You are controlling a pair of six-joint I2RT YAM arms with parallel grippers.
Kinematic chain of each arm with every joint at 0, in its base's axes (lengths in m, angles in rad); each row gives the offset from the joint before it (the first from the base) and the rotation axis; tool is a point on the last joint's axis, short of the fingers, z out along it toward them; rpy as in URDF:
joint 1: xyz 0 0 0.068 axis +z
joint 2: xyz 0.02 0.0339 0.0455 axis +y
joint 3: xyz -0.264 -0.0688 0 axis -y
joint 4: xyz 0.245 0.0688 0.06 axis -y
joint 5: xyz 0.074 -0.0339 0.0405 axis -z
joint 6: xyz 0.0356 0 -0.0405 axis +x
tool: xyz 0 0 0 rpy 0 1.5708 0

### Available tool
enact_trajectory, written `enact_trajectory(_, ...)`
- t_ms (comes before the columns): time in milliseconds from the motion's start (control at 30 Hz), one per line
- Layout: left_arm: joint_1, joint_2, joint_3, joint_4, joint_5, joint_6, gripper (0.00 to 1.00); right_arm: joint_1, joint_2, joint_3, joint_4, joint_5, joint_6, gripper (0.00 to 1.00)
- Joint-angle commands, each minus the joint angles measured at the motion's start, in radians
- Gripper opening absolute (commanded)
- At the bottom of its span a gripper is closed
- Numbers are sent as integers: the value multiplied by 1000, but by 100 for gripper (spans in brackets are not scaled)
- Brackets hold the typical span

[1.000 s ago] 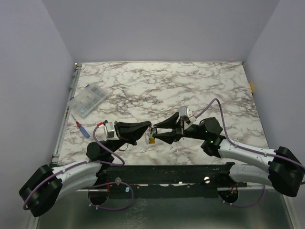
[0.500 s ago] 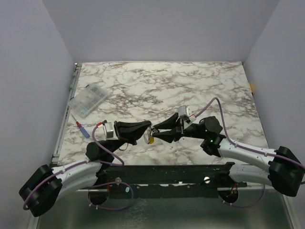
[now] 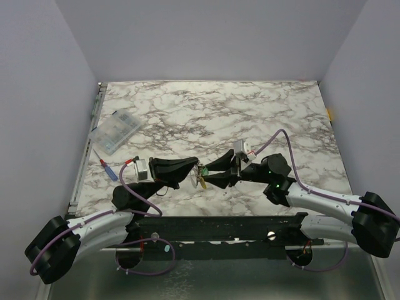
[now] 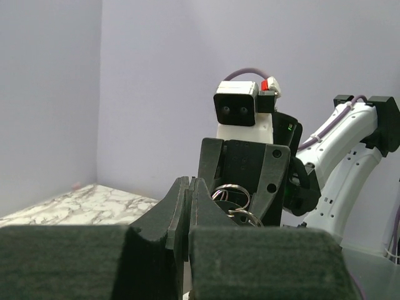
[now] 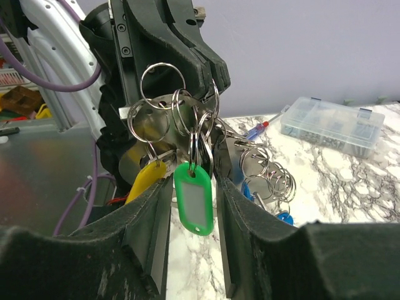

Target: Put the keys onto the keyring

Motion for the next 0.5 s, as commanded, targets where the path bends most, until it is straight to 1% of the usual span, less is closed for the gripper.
enact_trajectory(0,-1,-14,33,85,28,-19,0,-5,6,-9,-1,24,-24,43)
enact_trajectory(33,0,-15,34,86,30,-19,0,-6,1,-8,-2,24,-24,45)
enact_trajectory(133,-1,-19,36,84,35,-19,0,-12,-29,-3,-36,20,-42,56)
enact_trajectory(200,-2,-22,41,82,47,-19,0,-19,-70,8,-131,41,-97,58)
enact_trajectory(300,-1,-24,62,69,91,-22,0,-34,-128,8,-233,78,-159,59)
enact_trajectory(367,0,-25,82,56,139,-23,0,-40,-170,10,-271,80,-178,58)
enact_trajectory(467,0,-32,116,31,198,-26,0,-41,-213,29,-348,62,-224,52)
